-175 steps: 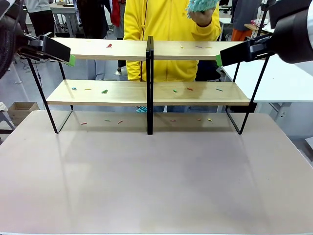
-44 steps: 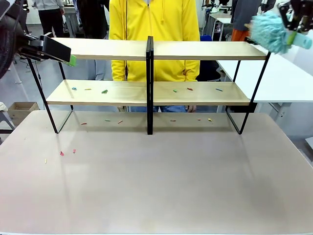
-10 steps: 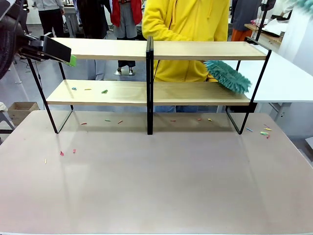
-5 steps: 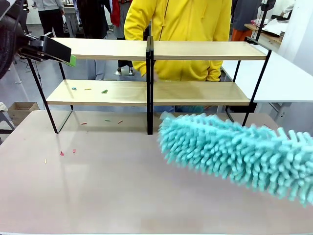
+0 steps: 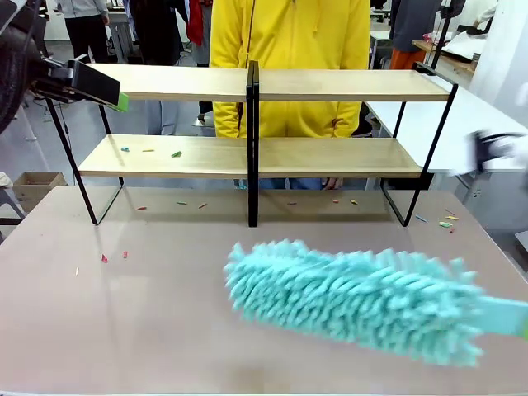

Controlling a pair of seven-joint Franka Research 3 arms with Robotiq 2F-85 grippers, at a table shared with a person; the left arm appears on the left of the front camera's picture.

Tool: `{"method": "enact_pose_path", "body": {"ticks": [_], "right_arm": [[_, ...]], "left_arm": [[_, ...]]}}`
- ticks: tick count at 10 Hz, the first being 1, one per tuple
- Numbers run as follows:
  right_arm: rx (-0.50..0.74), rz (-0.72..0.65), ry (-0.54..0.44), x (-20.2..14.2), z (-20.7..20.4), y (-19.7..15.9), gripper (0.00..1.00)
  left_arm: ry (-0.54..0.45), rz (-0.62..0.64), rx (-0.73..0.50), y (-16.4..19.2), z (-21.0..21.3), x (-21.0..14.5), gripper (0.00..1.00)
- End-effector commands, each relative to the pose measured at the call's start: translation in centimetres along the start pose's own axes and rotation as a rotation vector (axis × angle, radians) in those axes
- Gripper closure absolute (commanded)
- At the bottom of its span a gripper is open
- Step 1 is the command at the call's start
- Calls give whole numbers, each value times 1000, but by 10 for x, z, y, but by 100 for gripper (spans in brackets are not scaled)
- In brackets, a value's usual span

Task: Clean the shelves.
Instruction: Clean another randomly selected level of the Shelf with the Duster.

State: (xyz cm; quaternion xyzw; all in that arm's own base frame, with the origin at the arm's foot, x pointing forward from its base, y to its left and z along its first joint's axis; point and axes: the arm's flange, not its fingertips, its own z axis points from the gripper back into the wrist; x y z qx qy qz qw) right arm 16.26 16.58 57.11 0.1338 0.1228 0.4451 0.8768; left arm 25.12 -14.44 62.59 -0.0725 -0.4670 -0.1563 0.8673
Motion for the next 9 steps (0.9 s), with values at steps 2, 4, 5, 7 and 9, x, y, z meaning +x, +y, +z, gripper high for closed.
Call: {"method": "enact_pose_path", "body": {"ticks": [2,4,5,7,9], "right_arm": [[-1,-116,-67,89,-9,-16,88],[-17,-263,-286,160,-38,-22,88],[9,-290,-349,183,-53,-27,88],[19,-257,-263,158,-37,-34,88],[19,-257,-263,158,-37,-34,88]], "left_arm": [[-3,1,6,1,1,0,0],[-3,1,6,1,1,0,0],[-3,1,6,1,1,0,0],[-3,1,6,1,1,0,0],[-3,1,6,1,1,0,0]]}}
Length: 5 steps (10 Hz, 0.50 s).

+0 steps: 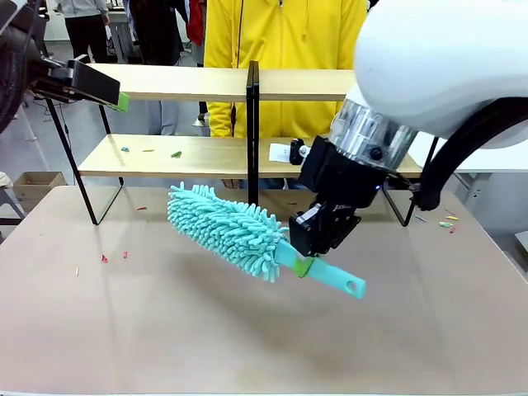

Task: Clean the shelves.
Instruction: Clean another randomly selected level of the Shelf with the Duster.

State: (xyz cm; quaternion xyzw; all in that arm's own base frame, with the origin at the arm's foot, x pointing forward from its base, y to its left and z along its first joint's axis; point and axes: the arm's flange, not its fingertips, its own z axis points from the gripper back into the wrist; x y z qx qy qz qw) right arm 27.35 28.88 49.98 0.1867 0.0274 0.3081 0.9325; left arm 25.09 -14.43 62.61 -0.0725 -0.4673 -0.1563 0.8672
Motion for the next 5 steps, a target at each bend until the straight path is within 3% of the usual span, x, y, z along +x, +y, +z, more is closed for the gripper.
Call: {"method": "enact_pose_path", "body": {"ticks": [1,3,5], "right_arm": [[-3,-7,-6,6,-8,0,88],[-37,17,73,46,-32,0,88],[-30,-42,48,67,-45,-11,88]], "left_arm": [[-2,1,6,1,0,0,0],[-2,1,6,1,0,0,0],[-2,1,6,1,0,0,0]]}}
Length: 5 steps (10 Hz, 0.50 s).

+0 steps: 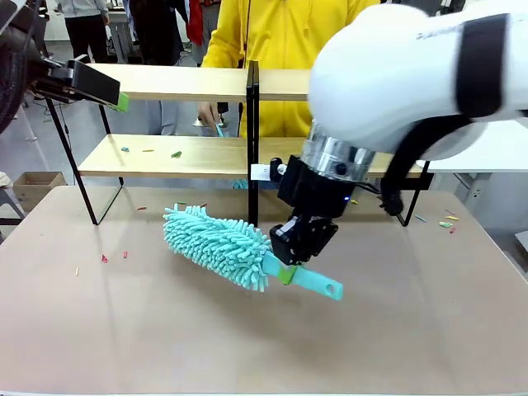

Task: Clean the shelves.
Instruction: Clean another randomly selected level of the Shelf with the Duster.

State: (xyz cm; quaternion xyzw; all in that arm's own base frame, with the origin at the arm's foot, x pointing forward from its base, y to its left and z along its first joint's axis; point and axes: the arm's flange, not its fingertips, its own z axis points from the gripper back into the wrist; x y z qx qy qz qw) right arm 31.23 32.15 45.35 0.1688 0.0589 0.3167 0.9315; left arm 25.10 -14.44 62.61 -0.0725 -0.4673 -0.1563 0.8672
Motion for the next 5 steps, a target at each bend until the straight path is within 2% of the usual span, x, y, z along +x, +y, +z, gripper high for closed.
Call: {"method": "enact_pose_path", "body": {"ticks": [1,3,5], "right_arm": [[-42,-96,-64,34,-4,-3,88],[-78,-189,-97,75,-27,-8,88],[-78,-271,-177,105,-43,-8,88]], "left_arm": [[-2,1,6,1,1,0,0],[-2,1,6,1,1,0,0],[-2,1,6,1,1,0,0]]}}
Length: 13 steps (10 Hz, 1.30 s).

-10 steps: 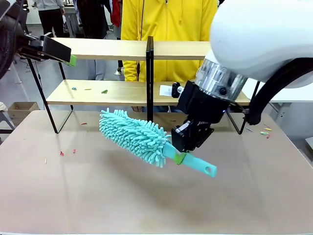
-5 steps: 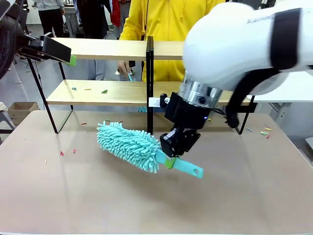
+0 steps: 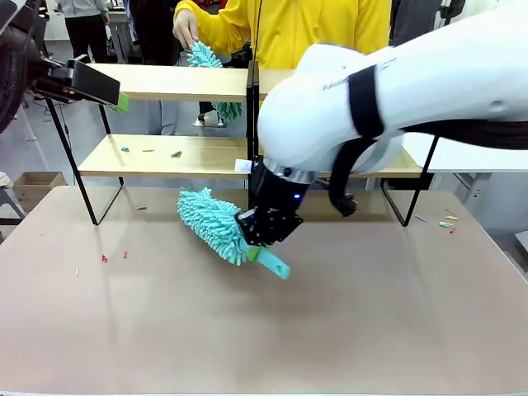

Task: Clean the shelves.
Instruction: Clean another randomly selected level of the Shelf with the Duster.

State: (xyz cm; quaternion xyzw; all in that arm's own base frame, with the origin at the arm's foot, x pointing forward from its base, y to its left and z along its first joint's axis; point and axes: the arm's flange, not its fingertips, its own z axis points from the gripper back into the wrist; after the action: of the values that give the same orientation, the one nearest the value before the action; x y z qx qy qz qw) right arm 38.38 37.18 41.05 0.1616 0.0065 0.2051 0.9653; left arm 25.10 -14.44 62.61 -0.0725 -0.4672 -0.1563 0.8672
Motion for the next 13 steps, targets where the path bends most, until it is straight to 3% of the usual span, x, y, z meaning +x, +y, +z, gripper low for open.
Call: {"method": "enact_pose_path", "body": {"ticks": [1,4,6,9,11,13], "right_arm": [[-36,-104,-28,18,-11,13,88],[-15,-182,-84,17,-24,5,88],[70,-133,-45,0,-18,-1,88],[113,-169,-23,-70,24,-33,88],[167,-116,46,-128,46,-53,88],[244,-59,49,-168,56,-72,88]], "left_arm": [[-3,1,6,1,1,0,0],[-3,1,6,1,1,0,0],[-3,1,6,1,1,0,0],[-3,1,6,1,1,0,0],[-3,1,6,1,1,0,0],[-3,1,6,1,1,0,0]]}}
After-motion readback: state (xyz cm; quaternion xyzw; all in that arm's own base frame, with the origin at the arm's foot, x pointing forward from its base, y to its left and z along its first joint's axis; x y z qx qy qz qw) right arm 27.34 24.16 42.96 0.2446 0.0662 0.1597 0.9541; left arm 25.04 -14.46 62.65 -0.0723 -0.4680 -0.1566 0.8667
